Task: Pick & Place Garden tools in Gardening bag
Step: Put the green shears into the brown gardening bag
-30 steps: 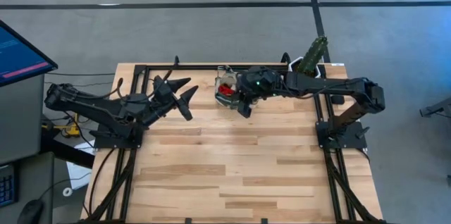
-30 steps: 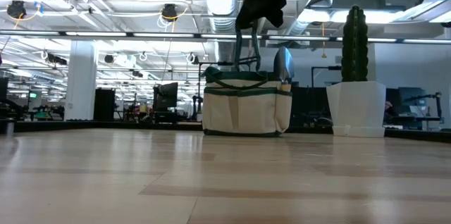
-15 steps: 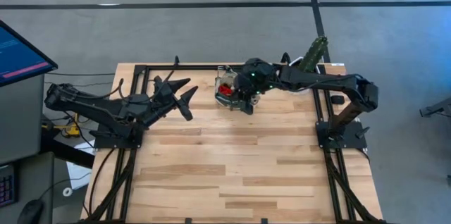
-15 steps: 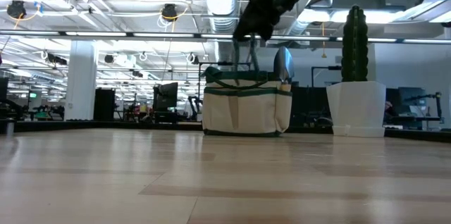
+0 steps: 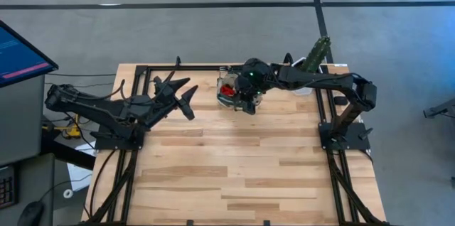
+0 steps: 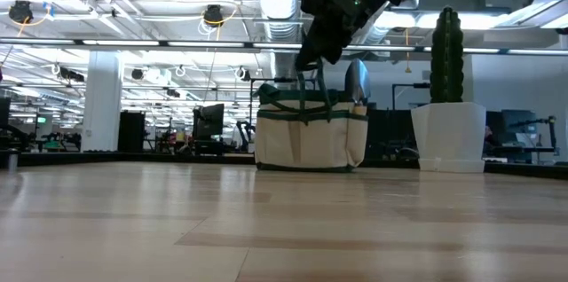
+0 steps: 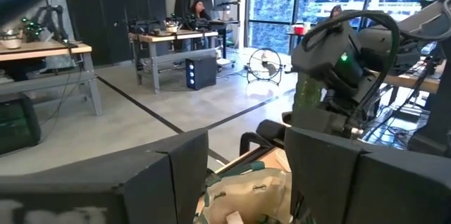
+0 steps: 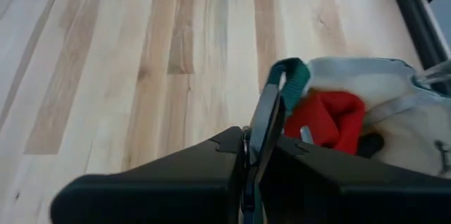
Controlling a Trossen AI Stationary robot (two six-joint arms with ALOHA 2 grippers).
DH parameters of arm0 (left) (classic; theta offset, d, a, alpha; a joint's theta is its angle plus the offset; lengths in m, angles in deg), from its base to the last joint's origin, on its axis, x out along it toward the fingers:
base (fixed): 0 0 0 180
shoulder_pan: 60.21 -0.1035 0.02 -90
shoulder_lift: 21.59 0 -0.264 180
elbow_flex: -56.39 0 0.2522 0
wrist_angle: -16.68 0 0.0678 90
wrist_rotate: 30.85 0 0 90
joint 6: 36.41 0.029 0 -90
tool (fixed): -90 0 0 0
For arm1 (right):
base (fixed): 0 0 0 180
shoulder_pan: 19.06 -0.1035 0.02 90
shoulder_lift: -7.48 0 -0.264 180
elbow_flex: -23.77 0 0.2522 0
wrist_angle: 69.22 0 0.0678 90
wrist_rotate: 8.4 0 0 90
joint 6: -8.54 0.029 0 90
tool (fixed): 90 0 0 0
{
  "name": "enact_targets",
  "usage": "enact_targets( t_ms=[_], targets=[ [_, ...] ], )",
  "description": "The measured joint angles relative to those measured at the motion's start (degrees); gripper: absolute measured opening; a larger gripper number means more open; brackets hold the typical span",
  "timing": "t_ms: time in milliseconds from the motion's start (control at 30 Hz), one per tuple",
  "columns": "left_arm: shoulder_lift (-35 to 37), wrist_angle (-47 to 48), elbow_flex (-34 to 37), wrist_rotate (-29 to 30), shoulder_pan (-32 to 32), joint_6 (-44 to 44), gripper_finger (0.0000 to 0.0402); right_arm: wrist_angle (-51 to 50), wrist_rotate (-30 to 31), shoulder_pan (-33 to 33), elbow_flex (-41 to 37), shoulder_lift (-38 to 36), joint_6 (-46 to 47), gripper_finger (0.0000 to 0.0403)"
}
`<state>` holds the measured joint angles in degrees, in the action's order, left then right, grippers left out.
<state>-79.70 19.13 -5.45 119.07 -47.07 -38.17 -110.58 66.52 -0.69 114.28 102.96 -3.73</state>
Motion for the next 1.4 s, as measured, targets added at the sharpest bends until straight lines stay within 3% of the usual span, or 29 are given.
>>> enact_targets(
  t_ms=[433, 700, 1400],
  targets=[
    [0.0, 0.1, 0.0, 0.2, 0.0, 0.0, 0.0176, -4.9, 0.0, 1.7, 6.8, -0.2, -3.3, 0.0015],
    [0.0, 0.2, 0.0, 0.8, 0.0, 0.0, 0.0176, -10.6, -0.2, 2.8, 6.7, 0.6, -4.2, 0.0015],
    [0.0, 0.6, 0.0, 1.8, 0.0, 0.0, 0.0176, -9.5, 0.7, 2.0, 6.7, 1.4, -12.8, 0.0015]
  ],
)
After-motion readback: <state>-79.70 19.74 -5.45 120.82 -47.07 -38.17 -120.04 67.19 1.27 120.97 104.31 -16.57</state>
